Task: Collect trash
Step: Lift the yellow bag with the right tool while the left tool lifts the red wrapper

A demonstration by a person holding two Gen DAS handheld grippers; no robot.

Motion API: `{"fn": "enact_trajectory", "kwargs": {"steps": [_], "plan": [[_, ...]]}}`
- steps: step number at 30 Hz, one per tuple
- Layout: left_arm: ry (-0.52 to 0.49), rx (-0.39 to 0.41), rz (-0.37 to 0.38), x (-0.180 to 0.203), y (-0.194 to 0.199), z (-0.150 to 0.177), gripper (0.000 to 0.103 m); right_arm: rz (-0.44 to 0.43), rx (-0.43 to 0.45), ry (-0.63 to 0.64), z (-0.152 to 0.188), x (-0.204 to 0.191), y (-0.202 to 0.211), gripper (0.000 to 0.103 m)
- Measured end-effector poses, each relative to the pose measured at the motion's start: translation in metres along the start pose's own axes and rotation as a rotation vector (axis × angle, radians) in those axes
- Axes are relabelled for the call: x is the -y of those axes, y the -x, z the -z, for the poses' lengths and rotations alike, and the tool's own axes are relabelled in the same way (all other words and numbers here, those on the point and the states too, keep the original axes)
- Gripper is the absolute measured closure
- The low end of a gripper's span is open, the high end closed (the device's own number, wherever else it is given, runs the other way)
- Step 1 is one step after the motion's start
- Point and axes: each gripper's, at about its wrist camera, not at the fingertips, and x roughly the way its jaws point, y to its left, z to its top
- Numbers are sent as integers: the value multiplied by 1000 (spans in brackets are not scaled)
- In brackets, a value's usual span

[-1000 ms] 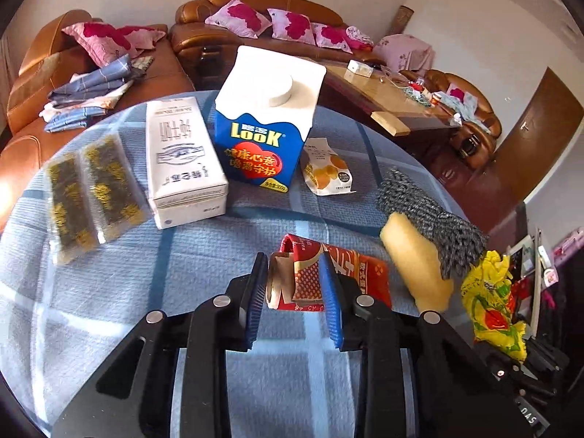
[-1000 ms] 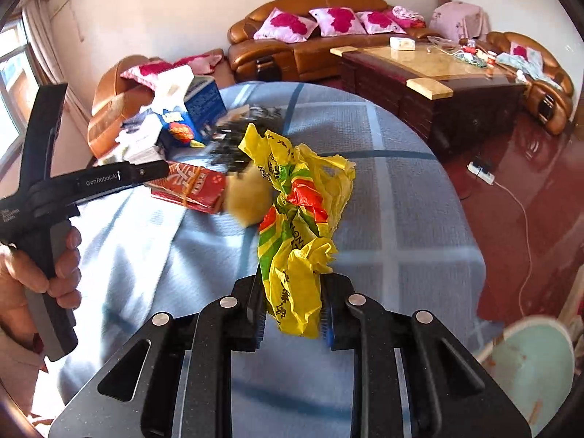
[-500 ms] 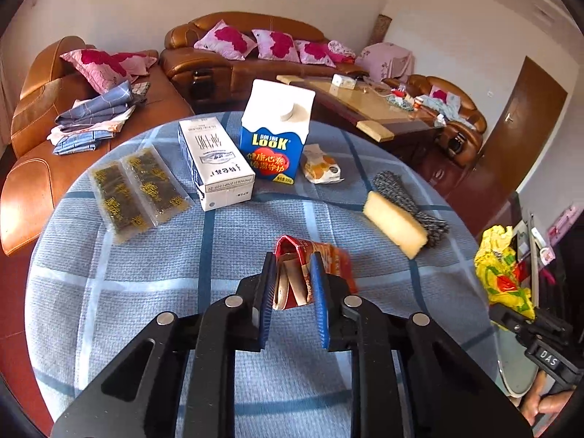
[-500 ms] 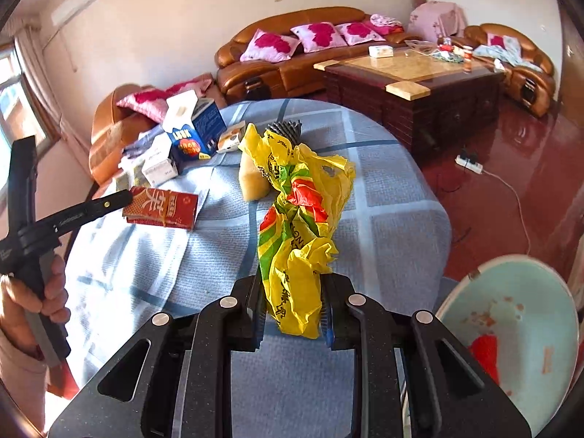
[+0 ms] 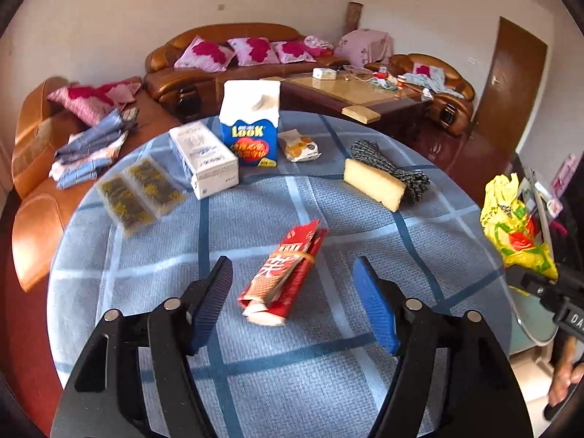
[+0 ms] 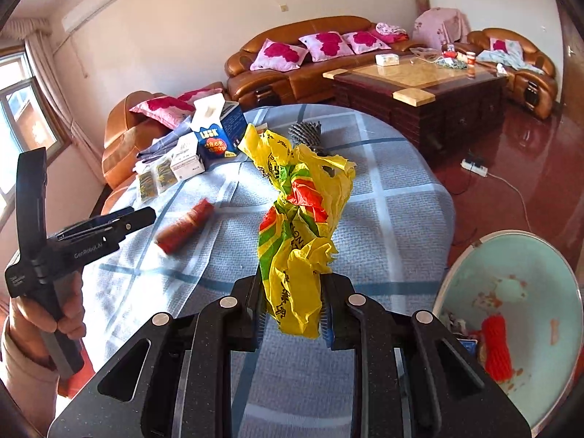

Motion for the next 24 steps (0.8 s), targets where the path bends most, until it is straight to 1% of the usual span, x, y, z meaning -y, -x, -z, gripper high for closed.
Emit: {"fn": "enact_trajectory", "kwargs": {"steps": [2,3,5,6,8,10,12,14,16,17,18,19,20,22,24], "plan": [[-59,-6,-30,5,-13,-6,35,13,5,-13,0,4,3,79],[-77,-24,-43,5,-25,-9,36,19,7,-23,1,7,4,79],[-75,-79,-50,3,-46,-10,36,30,11,-33,2,11,8,79],[-66,-120,-52,2,-59,-8,37,38,15,-37,2,14,10,79],[-59,-151,-53,2,-69,-3,37,43,20,-47,4,18,16,79],[-71,-130,-62,4,-68,0,38,49,23,-54,7,23,20,79],[-89,-117,-51,9,-65,2,49,54,21,-59,9,26,22,79],[-105,-112,-56,13,-61,3,63,56,19,-66,10,27,22,79],[-117,-122,-52,14,-56,4,68,45,27,-75,11,25,25,79],[-111,-129,-41,13,-54,5,68,40,34,-74,12,23,27,79],[-93,-145,-12,10,-51,7,69,39,39,-71,12,23,29,79],[-68,-167,8,7,-49,10,66,37,44,-68,13,22,32,79],[-53,-173,10,6,-49,12,63,34,48,-65,14,20,34,79],[-45,-168,7,5,-48,16,62,34,48,-64,15,19,36,79],[-46,-161,6,6,-47,17,63,37,51,-62,16,18,40,79]]}}
